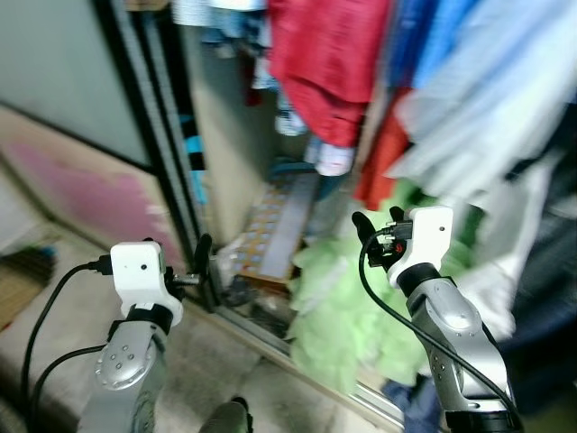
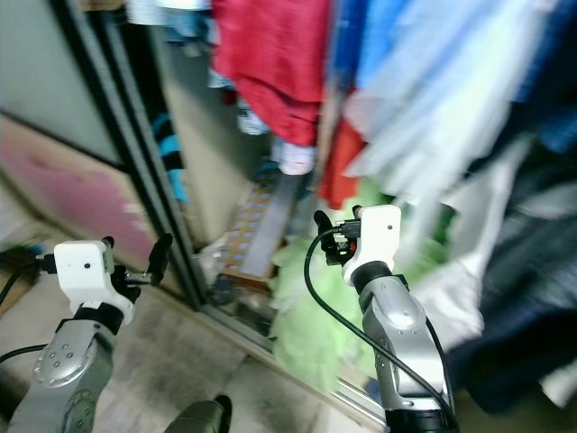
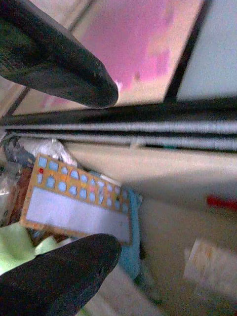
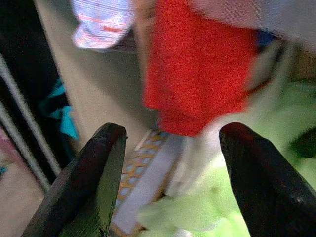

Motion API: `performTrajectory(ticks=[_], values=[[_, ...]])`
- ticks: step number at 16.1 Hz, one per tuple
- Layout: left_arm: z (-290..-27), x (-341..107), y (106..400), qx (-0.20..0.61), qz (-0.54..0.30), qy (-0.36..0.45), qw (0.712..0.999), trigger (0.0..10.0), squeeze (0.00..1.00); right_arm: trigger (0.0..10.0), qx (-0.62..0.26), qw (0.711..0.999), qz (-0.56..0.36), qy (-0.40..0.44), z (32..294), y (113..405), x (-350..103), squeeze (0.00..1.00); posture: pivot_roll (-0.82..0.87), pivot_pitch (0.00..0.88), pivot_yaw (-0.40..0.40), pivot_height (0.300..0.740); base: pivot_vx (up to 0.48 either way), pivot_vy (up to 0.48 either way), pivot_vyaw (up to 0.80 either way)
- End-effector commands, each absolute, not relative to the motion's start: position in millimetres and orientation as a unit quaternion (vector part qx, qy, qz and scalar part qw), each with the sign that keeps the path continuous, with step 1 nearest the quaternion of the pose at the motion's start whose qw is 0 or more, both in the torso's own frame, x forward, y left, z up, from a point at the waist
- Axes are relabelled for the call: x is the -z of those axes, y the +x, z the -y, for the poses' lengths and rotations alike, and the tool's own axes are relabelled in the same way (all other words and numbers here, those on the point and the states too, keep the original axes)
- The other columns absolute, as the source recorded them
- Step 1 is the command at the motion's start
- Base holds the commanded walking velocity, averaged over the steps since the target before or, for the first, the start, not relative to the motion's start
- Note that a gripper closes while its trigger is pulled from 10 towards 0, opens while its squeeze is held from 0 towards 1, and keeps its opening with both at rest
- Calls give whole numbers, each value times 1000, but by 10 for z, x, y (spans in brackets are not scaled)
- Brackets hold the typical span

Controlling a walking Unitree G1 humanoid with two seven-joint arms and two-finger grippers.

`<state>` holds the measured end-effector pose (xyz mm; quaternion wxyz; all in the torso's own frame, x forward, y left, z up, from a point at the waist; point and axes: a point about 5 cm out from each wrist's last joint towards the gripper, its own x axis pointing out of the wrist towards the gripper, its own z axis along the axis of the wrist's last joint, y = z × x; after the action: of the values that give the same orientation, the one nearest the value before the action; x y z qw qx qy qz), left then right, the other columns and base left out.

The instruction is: Clean up the room

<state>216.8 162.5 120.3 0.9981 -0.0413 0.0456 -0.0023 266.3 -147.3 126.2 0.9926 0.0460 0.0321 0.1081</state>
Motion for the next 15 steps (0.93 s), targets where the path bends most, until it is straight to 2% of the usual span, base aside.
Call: performTrajectory(ticks=[1,5,11,15], values=[[-1641,-1237,2164,-5,-41,-38,998,10000,0,10000,-100,993,-34,57,1503,2661,-1290,0,30,0,-35,740,0,0,800],[-1696,-1168,2038,-22,-58,-36,997,10000,0,10000,-60,996,-43,53,1649,2497,-1236,0,14,0,-16,740,0,0,800],[-1664,-1205,2081,-21,-45,-42,998,10000,0,10000,-100,993,-44,47,1556,2536,-1267,0,19,0,-31,740,0,0,800],[-1681,-1144,2062,-27,-73,-35,996,10000,0,10000,-125,991,-41,28,1491,2559,-1284,0,17,0,-34,740,0,0,800]])
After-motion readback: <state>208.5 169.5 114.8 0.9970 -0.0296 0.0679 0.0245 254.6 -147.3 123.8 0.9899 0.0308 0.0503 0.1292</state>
